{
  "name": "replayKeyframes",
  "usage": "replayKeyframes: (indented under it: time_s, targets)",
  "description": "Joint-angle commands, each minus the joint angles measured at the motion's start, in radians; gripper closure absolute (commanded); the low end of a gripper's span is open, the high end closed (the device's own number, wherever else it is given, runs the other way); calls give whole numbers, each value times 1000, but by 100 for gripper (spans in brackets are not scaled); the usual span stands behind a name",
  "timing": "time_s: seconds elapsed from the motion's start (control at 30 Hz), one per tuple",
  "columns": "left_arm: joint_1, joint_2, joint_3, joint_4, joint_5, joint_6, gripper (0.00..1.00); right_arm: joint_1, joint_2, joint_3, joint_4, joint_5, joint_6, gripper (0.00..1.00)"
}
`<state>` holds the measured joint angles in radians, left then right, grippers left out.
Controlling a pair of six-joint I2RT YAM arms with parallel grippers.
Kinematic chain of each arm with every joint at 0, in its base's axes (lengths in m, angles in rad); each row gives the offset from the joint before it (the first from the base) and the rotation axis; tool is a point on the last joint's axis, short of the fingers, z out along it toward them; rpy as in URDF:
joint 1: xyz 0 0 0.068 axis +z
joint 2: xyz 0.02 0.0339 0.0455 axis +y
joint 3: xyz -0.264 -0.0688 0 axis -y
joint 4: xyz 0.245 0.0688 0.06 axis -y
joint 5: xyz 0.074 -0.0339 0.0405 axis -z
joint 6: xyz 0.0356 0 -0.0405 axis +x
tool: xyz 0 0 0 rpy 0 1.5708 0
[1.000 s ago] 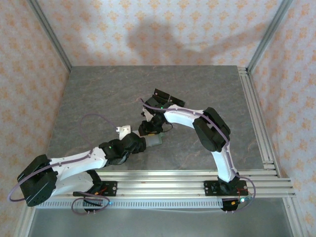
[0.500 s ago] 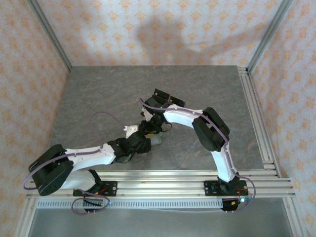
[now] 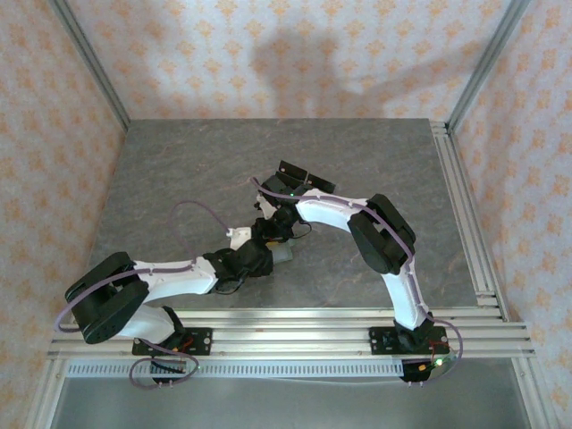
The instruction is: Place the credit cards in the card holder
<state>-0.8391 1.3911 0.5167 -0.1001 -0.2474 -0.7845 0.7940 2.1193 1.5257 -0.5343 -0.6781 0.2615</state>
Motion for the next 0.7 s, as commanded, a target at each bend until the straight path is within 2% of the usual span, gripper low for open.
replayKeyframes:
  time_s: [0.0, 0.43, 0.67]
  targets:
    - [-3, 25, 0, 8, -35, -21, 0, 5, 5, 43, -30, -2, -1, 54]
    - [-5, 27, -32, 12, -35, -43, 0, -13, -43, 107, -52, 56, 25, 53]
    - [-4, 22, -41, 16, -38, -47, 0, -53, -117, 41, 10, 84, 75, 53]
